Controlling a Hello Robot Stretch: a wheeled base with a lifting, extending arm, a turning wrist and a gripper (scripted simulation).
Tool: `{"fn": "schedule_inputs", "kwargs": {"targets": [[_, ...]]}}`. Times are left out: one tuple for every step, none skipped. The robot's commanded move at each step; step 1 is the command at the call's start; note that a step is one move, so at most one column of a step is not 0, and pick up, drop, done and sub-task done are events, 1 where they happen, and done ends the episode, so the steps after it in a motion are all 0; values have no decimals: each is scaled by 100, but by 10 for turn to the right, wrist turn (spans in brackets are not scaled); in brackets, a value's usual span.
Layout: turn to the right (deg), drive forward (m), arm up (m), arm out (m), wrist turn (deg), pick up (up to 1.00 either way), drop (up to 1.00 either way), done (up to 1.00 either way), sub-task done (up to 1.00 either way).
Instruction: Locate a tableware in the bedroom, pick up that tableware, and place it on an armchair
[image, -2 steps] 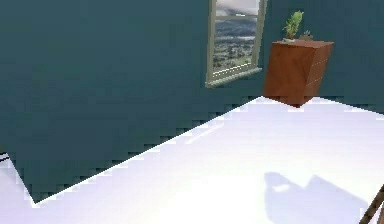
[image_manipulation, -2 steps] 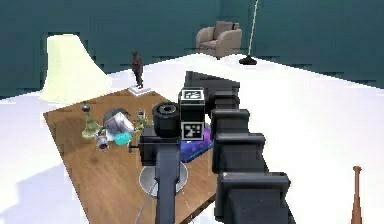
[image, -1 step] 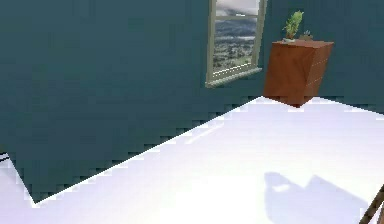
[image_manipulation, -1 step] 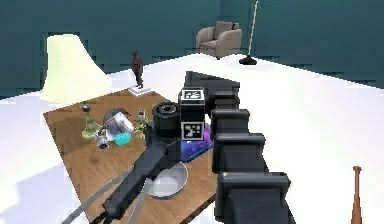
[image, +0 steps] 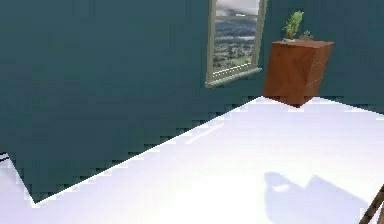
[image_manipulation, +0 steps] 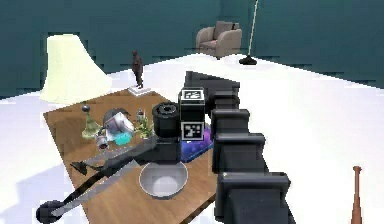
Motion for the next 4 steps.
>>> {"fn": "schedule_inputs", "kwargs": {"targets": [[0,0,0,0,450,0,0,0,0],[0,0,0,0,300,0,0,0,0],[0,0,-28,0,0,0,0,0,0],[0,0,0,0,0,100,0,0,0]]}}
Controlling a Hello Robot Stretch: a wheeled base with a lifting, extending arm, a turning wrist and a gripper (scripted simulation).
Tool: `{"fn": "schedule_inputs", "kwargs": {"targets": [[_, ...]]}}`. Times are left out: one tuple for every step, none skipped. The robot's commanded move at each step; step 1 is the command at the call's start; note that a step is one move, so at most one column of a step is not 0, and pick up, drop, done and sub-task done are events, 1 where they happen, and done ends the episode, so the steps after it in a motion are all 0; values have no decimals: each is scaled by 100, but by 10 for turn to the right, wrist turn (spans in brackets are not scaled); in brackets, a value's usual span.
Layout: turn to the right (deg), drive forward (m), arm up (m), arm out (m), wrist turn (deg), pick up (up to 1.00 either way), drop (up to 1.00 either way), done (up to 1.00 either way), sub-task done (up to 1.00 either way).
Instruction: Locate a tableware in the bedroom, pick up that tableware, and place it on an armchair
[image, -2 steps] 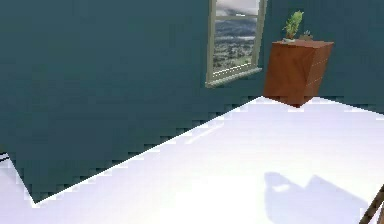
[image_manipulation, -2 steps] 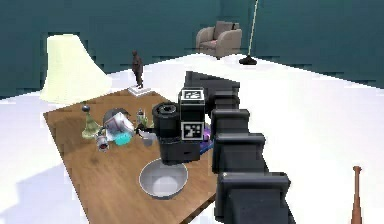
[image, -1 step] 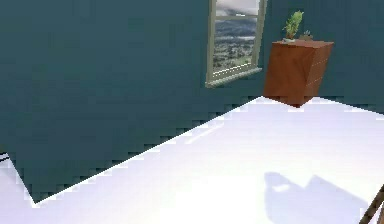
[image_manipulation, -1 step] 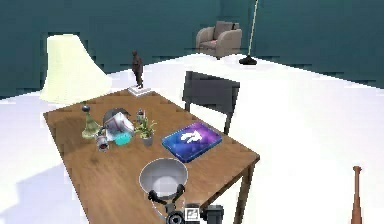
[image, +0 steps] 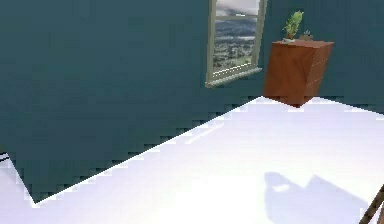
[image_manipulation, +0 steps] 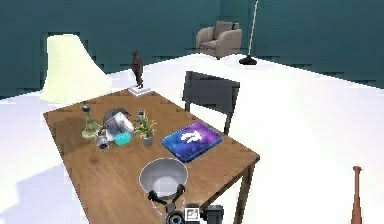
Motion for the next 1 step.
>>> {"fn": "schedule_inputs", "kwargs": {"targets": [[0,0,10,0,0,0,0,0,0]]}}
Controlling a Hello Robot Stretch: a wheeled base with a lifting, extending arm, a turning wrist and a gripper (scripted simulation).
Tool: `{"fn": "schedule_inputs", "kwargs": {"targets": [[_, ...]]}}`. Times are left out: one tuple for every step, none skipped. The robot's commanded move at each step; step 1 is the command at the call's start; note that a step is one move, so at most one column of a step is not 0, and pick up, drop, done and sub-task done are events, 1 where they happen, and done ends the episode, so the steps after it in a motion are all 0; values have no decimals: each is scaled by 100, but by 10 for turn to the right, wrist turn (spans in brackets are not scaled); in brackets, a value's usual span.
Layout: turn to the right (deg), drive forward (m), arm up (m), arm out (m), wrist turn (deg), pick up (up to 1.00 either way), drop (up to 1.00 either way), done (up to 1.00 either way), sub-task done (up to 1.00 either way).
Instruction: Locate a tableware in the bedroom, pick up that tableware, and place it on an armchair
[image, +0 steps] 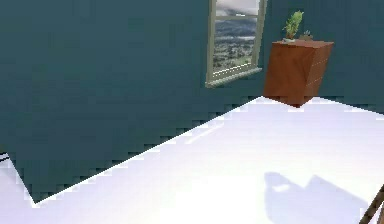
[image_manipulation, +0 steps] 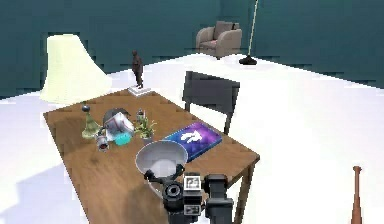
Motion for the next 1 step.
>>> {"fn": "schedule_inputs", "kwargs": {"targets": [[0,0,18,0,0,0,0,0,0]]}}
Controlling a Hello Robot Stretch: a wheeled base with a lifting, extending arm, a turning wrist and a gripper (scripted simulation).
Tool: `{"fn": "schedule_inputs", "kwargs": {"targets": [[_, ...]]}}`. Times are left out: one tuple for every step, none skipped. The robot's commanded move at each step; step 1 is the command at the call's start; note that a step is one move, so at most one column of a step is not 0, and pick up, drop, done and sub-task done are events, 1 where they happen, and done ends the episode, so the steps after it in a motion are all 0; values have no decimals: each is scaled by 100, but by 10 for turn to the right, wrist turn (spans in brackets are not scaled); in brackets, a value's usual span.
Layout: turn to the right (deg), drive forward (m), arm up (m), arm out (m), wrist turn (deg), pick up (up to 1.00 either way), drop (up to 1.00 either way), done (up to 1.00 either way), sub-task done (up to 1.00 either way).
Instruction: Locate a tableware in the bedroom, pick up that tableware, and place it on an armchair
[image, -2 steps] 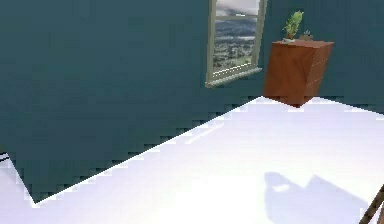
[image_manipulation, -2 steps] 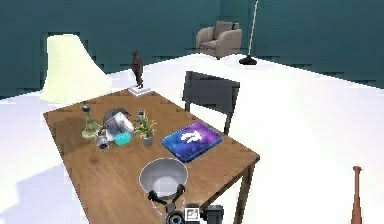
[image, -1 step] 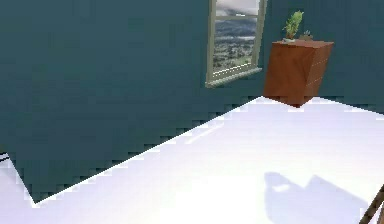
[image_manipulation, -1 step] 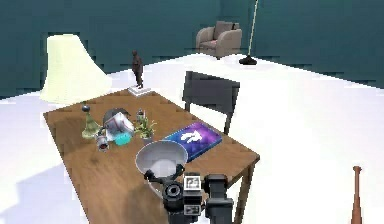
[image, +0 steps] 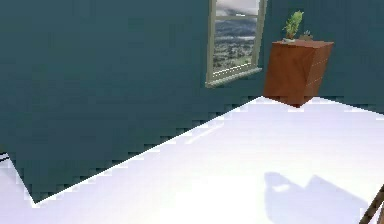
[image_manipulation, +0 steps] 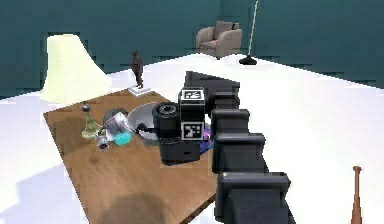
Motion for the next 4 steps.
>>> {"fn": "schedule_inputs", "kwargs": {"targets": [[0,0,0,0,-450,0,0,0,0],[0,0,0,0,-450,0,0,0,0],[0,0,0,0,-240,0,0,0,0],[0,0,0,-14,0,0,0,0,0]]}}
